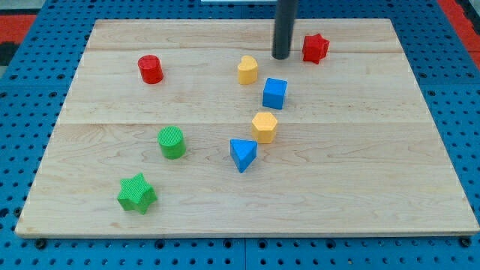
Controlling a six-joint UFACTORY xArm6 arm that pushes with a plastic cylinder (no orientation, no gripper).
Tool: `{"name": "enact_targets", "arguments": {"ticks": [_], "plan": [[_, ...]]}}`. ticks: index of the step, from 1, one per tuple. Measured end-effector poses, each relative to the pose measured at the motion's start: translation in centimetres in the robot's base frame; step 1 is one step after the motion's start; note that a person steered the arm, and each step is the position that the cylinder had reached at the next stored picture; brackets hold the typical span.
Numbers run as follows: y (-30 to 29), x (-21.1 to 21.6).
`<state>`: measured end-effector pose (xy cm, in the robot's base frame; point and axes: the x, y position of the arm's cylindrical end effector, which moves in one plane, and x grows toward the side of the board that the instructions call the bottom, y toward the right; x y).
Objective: Slide the yellow heart slightly to the right
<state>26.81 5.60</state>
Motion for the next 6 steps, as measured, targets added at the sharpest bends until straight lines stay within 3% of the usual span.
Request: {"name": "enact_targets", "arguments": {"ticks": [1,2,3,4,6], "plan": [[-0.3,-0.5],[-4.5,0.8],[-11.4,4.8],[-9.4,7.4],[-2.5,6.0]]}}
